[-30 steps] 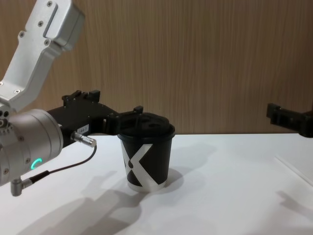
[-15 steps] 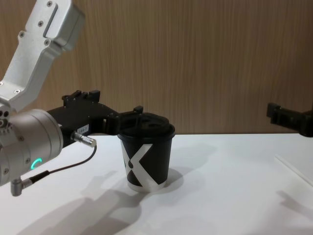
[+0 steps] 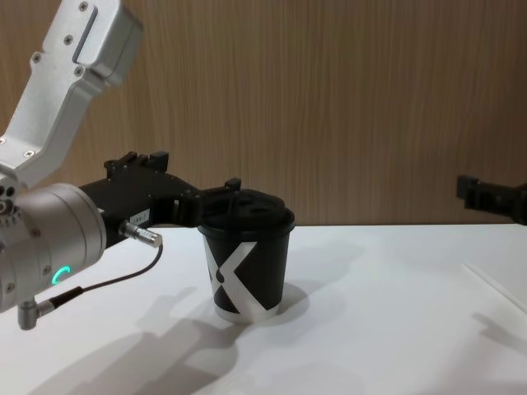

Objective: Pick up the straw with one hand, pass it to the other hand, and insert it into the cup.

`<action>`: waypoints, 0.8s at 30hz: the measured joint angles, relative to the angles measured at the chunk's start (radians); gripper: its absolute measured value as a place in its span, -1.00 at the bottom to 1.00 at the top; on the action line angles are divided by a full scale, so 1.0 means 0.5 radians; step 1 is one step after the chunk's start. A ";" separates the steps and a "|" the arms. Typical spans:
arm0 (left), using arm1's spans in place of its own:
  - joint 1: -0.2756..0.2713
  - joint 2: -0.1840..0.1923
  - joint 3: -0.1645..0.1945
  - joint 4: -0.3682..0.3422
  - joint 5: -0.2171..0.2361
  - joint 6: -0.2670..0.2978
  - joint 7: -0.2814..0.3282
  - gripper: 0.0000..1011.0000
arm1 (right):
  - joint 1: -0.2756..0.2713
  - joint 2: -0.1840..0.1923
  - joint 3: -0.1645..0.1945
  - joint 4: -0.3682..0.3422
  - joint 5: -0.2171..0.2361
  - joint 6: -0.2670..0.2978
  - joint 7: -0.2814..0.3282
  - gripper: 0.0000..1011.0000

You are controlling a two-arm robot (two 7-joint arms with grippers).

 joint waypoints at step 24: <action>0.000 0.000 0.000 0.000 0.000 0.000 0.000 0.98 | 0.009 0.016 0.112 0.013 0.029 0.499 -0.060 0.98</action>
